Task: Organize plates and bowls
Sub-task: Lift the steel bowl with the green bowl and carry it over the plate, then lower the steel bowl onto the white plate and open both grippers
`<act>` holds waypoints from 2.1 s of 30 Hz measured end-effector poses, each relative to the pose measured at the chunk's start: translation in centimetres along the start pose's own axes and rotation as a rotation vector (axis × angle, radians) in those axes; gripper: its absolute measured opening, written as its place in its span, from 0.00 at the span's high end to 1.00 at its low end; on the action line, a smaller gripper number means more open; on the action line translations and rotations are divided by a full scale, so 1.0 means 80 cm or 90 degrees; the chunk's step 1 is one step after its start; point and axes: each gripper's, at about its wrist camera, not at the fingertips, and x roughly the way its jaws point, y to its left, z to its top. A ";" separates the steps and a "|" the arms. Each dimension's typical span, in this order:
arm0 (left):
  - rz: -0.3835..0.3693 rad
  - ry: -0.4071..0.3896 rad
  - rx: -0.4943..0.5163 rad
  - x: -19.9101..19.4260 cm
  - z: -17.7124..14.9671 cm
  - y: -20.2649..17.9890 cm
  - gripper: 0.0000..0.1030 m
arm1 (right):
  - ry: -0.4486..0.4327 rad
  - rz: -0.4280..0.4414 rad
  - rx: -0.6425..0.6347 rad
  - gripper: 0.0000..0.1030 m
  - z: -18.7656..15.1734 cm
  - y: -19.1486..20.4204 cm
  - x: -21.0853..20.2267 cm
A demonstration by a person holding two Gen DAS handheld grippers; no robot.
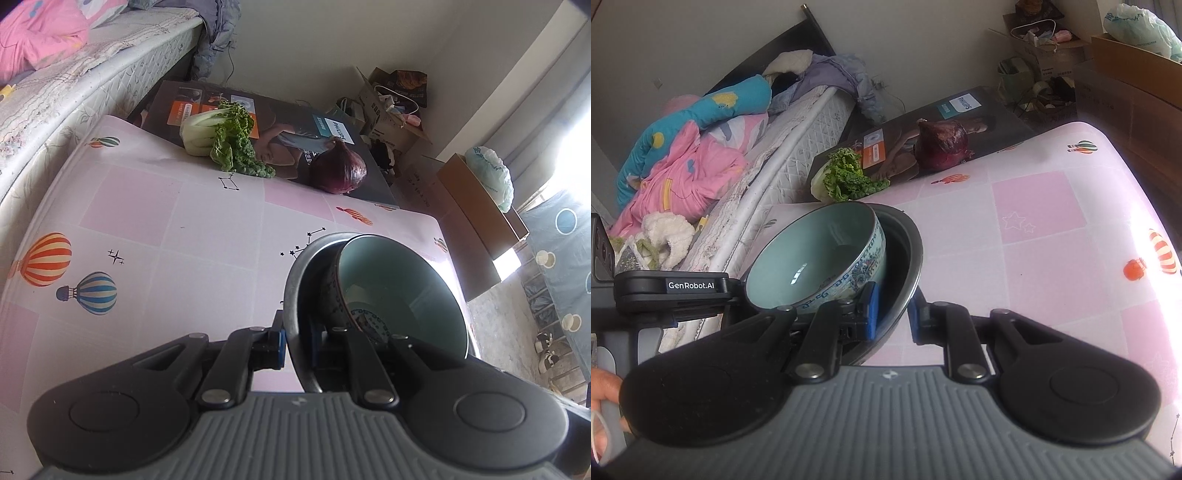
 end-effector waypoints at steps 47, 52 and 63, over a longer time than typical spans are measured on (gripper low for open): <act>-0.010 0.020 0.063 -0.102 -0.161 0.060 0.43 | 0.051 0.003 -0.058 0.65 -0.175 0.032 -0.065; 0.016 0.005 0.125 -0.126 -0.185 0.038 0.30 | 0.011 0.002 -0.051 0.51 -0.189 0.029 -0.099; 0.141 -0.089 0.244 -0.173 -0.261 -0.016 0.00 | -0.129 -0.027 -0.098 0.01 -0.245 0.042 -0.225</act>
